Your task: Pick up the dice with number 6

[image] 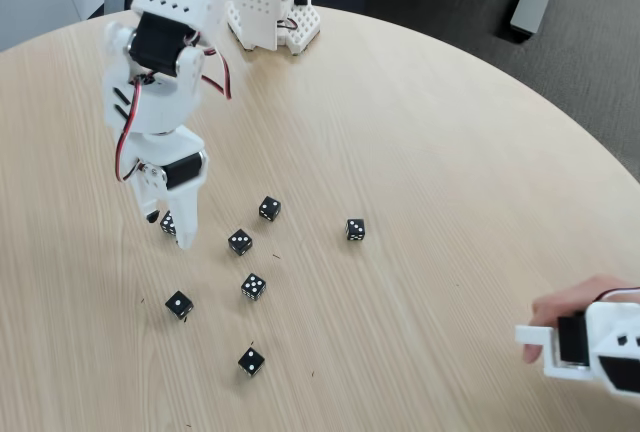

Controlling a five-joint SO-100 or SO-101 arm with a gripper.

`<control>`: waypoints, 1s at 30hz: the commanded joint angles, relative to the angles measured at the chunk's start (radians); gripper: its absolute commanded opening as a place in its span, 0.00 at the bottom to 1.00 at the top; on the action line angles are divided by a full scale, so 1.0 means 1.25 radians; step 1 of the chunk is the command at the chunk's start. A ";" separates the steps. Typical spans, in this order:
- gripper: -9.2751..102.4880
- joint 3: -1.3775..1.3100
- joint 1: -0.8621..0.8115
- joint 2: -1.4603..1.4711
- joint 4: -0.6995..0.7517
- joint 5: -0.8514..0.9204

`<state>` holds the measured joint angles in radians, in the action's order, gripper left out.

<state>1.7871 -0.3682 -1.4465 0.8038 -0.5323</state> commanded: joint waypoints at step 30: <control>0.17 -0.015 -0.012 0.072 0.006 -0.038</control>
<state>1.7856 -0.3835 -1.3468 0.8053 -0.5768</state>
